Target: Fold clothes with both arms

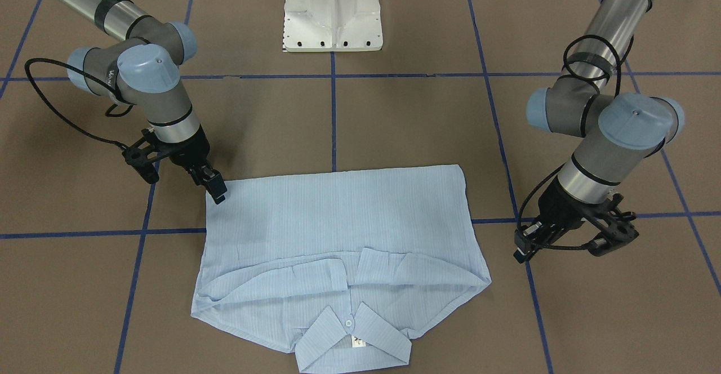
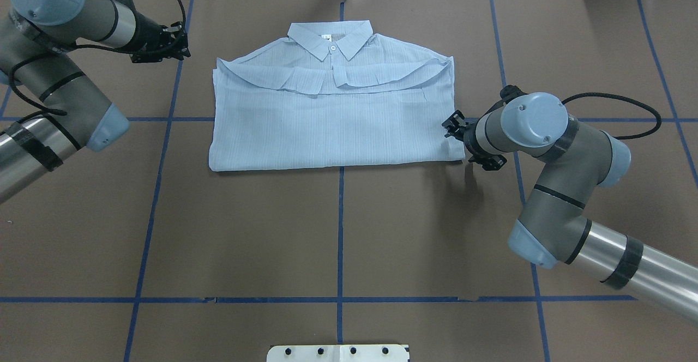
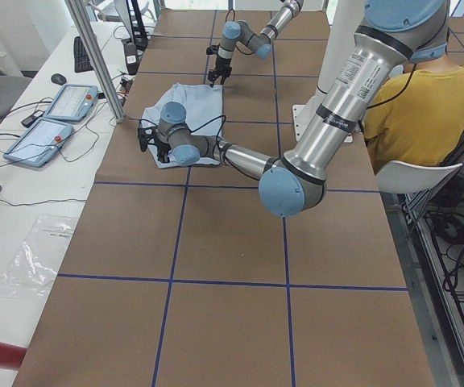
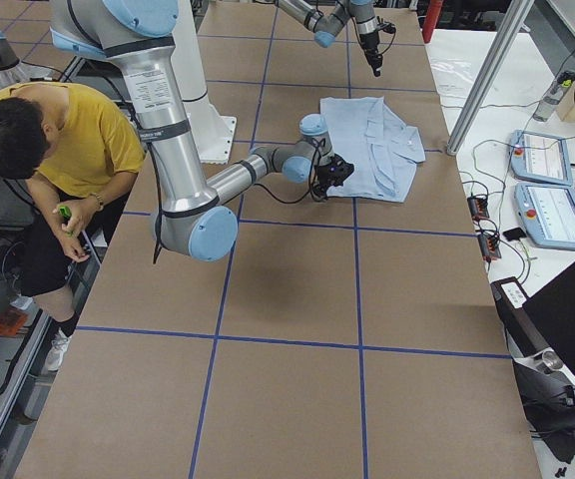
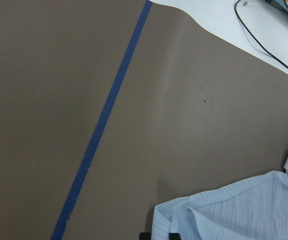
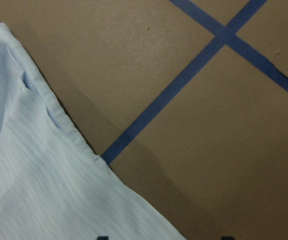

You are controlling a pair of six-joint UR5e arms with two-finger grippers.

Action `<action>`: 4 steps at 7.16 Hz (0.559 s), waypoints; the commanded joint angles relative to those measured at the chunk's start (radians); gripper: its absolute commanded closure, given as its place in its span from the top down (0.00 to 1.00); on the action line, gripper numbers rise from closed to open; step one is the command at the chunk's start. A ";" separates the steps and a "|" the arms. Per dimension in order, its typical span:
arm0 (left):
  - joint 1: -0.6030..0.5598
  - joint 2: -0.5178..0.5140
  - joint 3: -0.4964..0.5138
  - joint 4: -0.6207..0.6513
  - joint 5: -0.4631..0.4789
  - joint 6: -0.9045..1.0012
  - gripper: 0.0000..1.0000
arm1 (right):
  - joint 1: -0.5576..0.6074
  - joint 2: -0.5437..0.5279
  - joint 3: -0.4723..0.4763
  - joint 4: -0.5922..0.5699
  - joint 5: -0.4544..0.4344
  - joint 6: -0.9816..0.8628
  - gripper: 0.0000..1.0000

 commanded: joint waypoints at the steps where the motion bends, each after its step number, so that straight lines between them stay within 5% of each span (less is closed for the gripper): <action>1: 0.000 0.001 0.000 -0.003 0.001 0.000 0.25 | -0.007 -0.009 0.005 0.000 0.000 0.027 0.76; 3: 0.000 0.001 -0.002 -0.006 -0.001 -0.002 0.25 | -0.008 -0.009 0.005 0.000 0.001 0.038 0.50; 4: 0.002 0.002 -0.002 -0.007 -0.001 -0.002 0.25 | -0.010 -0.006 0.007 0.000 0.000 0.061 0.19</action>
